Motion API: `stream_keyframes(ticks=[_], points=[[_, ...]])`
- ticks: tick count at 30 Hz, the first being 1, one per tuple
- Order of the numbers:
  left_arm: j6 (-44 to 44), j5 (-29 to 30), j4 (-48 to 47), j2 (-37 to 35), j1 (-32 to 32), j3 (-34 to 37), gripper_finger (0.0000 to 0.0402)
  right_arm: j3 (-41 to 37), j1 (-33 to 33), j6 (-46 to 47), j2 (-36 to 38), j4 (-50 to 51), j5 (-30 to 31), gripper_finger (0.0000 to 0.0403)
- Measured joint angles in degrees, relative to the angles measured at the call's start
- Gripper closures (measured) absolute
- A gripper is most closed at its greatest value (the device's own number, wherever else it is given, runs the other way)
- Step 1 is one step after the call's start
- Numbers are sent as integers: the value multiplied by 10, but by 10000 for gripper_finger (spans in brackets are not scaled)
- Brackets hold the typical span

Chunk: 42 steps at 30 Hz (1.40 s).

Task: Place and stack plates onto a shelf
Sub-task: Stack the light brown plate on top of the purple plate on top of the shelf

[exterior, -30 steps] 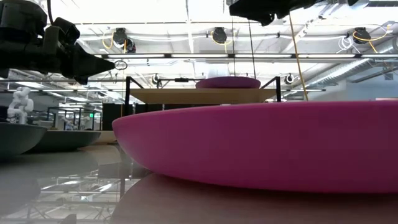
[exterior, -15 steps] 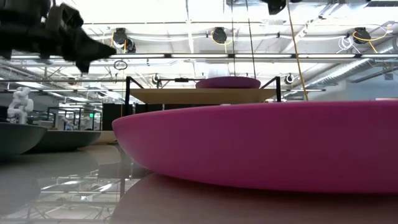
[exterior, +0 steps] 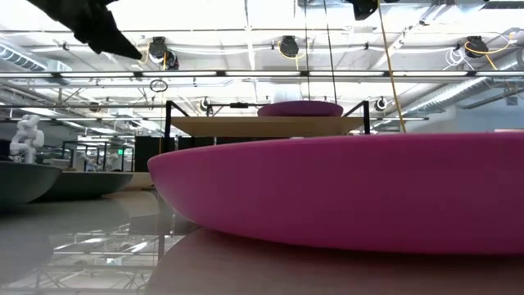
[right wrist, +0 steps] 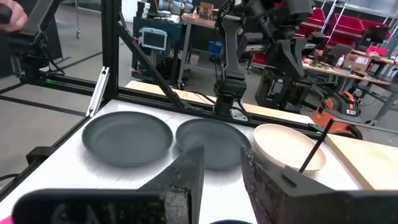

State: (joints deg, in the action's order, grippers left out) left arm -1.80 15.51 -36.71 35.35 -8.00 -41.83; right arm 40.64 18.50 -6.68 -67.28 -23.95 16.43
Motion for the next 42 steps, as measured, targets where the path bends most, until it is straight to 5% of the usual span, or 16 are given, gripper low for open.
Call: stream_keyframes(ticks=[5,14,25,42], points=[[17,45,-55,48,14,-7,396,0,0,0,0,0,0,316],[22,1,-59,135,14,24,391,0,0,0,0,0,0,316],[80,-5,-59,258,13,24,296,0,0,0,0,-2,0,316],[199,86,-51,443,-22,24,270,-26,0,8,0,-34,0,316]])
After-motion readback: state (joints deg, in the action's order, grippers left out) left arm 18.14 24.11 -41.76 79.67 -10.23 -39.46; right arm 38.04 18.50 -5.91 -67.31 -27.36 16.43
